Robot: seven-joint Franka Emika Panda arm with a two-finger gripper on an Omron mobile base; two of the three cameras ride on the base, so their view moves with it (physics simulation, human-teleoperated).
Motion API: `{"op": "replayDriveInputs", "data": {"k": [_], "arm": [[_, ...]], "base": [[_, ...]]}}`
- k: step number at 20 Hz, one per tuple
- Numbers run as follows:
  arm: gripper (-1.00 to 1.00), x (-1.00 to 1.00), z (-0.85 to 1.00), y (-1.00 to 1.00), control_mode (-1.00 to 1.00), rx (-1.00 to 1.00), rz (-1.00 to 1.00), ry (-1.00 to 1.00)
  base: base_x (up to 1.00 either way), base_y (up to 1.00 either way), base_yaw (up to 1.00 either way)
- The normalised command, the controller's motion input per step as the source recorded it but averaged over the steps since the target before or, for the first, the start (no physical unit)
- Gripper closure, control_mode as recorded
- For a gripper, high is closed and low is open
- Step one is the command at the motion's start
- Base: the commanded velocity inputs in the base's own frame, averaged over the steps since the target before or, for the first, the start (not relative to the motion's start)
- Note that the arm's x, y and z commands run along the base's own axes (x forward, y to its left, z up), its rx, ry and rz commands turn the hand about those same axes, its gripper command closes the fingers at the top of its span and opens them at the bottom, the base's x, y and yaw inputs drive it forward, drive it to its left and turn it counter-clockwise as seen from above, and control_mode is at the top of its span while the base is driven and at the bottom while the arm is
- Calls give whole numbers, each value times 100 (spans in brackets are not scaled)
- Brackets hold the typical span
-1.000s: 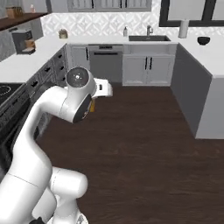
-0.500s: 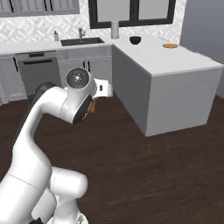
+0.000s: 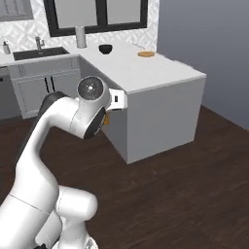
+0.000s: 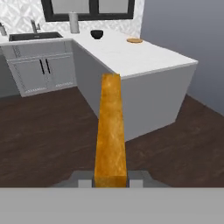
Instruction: Start the toaster. Once the lever pops up, take the bread to the plate on the dining counter.
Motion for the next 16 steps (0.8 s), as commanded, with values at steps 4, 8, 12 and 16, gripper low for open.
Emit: {"op": "replayDriveInputs", "data": {"k": [4, 8, 12, 16], "arm": [[100, 0, 0, 0, 100, 0, 0, 0], [100, 0, 0, 0, 100, 0, 0, 0], [100, 0, 0, 0, 100, 0, 0, 0], [100, 0, 0, 0, 100, 0, 0, 0]], "base": [[100, -47, -23], [100, -76, -38], [100, -66, -48], [100, -46, -50]]}}
